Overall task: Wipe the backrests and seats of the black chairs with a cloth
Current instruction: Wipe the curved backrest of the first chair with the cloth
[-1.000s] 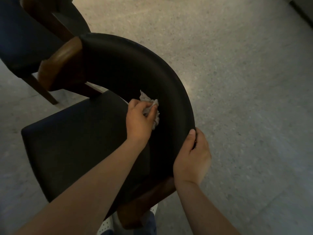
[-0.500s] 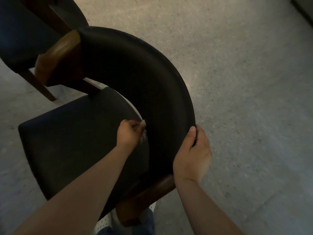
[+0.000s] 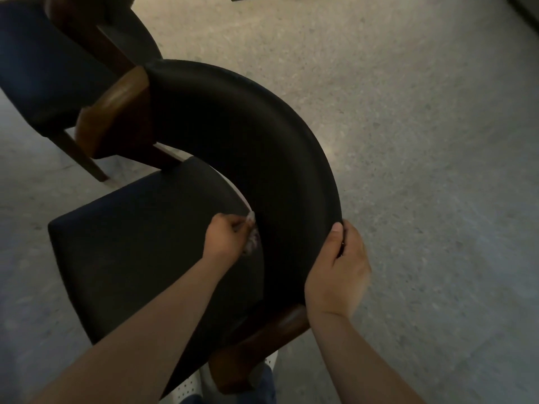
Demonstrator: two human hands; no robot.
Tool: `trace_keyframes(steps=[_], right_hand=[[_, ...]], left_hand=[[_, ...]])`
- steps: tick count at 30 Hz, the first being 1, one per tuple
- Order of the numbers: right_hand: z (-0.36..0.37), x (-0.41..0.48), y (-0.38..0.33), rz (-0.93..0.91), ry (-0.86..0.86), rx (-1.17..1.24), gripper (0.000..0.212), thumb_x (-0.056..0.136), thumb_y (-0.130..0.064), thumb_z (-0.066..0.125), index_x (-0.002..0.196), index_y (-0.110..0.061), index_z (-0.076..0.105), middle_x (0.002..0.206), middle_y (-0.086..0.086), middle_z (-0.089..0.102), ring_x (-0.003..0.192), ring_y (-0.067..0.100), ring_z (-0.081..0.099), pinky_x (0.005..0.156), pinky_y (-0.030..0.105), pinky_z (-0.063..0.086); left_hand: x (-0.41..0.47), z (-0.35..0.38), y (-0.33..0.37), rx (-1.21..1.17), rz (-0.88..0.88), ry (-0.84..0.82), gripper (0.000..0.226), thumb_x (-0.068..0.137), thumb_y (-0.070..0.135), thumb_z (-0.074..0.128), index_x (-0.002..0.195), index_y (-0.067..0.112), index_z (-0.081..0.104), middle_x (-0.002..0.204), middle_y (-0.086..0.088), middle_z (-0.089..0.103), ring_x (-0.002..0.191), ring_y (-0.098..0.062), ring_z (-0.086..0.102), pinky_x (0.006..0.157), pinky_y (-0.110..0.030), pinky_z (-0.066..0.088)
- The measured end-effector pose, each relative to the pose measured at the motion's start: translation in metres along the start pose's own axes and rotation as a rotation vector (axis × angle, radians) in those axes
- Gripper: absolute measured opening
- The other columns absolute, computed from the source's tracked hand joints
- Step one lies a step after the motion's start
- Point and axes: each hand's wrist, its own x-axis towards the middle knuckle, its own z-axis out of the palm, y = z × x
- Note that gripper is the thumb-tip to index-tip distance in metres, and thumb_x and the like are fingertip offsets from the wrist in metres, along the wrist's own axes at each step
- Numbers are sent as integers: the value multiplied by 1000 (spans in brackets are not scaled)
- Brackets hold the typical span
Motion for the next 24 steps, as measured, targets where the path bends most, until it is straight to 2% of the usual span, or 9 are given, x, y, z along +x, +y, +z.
trace_keyframes(steps=[3,5,8,10,12,14,17,21,24], right_hand=[[-1,0,0,15,-21,15,43,101,-40,34,120,-15,64,101,-6,66,85,6,60,66,13,42],[-3,1,1,26,-60,48,43,100,-42,34,122,-17,62,103,-5,65,90,8,61,70,18,47],[-10,5,-1,68,-148,94,38,100,-41,36,121,-22,61,102,-9,64,90,3,59,71,21,48],[-17,15,-8,97,-177,122,26,101,-39,38,102,-31,63,87,-13,62,77,0,57,63,19,43],[-19,35,-17,81,-180,107,23,102,-37,39,86,-37,57,78,-15,58,70,-1,55,58,19,39],[-12,55,-24,58,-207,67,24,102,-37,37,91,-32,58,78,-16,56,70,-1,54,58,17,36],[5,64,-24,44,-225,16,39,104,-37,33,93,-16,65,74,-9,54,63,1,48,54,14,31],[9,63,-18,32,-175,-12,44,104,-34,35,89,-10,68,65,-10,50,56,0,46,49,17,28],[11,63,-18,-17,-148,-36,44,103,-34,35,85,-11,67,63,-7,51,54,3,45,48,22,29]], left_hand=[[-12,-11,7,-16,104,48,17,94,43,57,92,30,66,99,1,61,78,-7,64,63,-16,49],[-25,-16,18,27,181,78,10,96,40,54,93,35,63,103,8,51,82,-2,58,58,-10,44],[-38,-22,31,74,298,120,15,96,36,55,109,34,62,108,9,49,88,0,55,63,-9,42],[-41,-24,39,77,344,139,23,96,33,56,118,28,63,111,7,50,91,-1,54,67,-10,41],[-42,-24,47,41,365,170,29,96,32,57,123,24,63,111,8,50,92,3,54,70,-4,42],[-43,-23,57,13,394,198,32,95,32,58,126,23,61,109,12,49,92,9,53,72,1,39],[-42,-21,70,-2,444,244,34,96,31,57,128,22,59,108,14,48,92,15,50,75,2,39],[-38,-20,92,-2,504,334,24,93,37,60,115,27,58,111,7,56,94,2,58,77,-15,52],[-35,-15,112,-25,540,396,18,92,42,62,104,29,58,108,8,54,93,4,56,75,-7,46]])
